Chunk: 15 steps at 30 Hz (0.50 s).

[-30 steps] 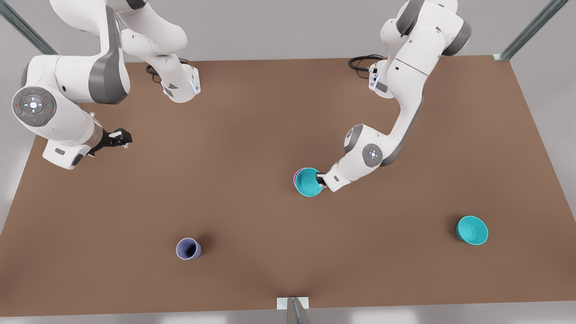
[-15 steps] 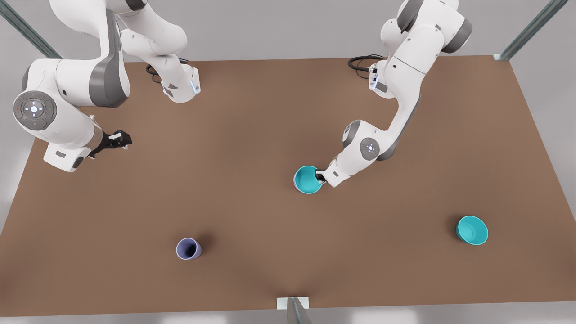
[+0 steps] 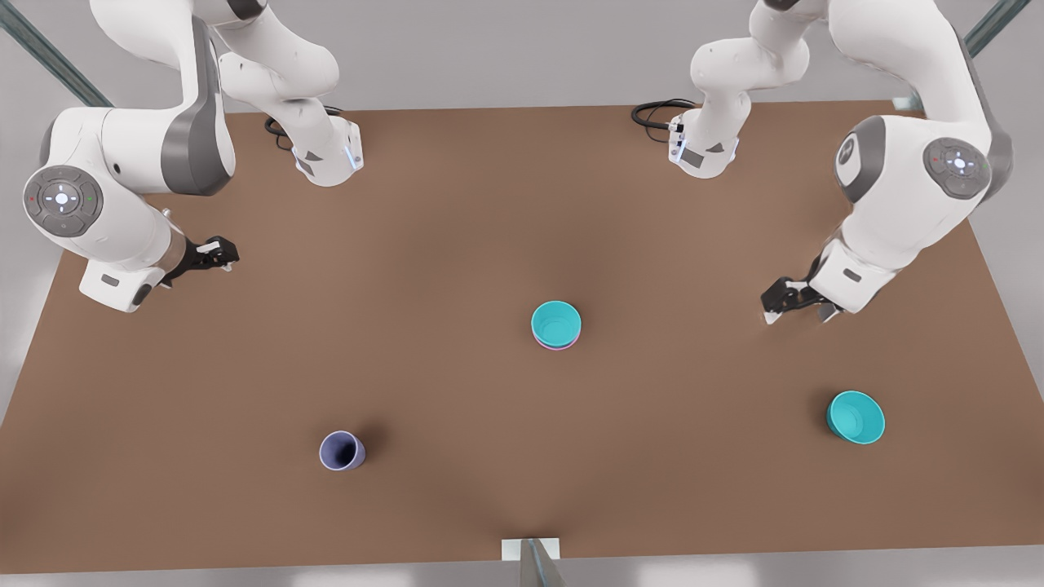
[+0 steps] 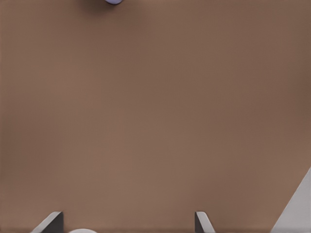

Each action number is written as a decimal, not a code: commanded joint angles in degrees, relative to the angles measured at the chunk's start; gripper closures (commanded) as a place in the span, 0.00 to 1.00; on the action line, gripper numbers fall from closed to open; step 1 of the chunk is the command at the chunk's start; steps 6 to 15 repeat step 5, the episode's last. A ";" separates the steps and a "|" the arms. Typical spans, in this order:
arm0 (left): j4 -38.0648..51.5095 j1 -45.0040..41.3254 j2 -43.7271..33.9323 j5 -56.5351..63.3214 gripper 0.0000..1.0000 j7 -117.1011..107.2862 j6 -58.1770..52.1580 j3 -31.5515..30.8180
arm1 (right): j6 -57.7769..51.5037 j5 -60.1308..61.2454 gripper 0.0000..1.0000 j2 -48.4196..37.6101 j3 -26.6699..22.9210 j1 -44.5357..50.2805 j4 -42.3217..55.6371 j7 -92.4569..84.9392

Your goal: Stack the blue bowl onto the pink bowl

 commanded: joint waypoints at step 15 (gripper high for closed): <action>2.34 -1.25 -0.25 0.60 0.00 10.90 -23.55 2.98 | 0.07 0.01 0.00 0.01 -0.01 0.00 0.00 -0.36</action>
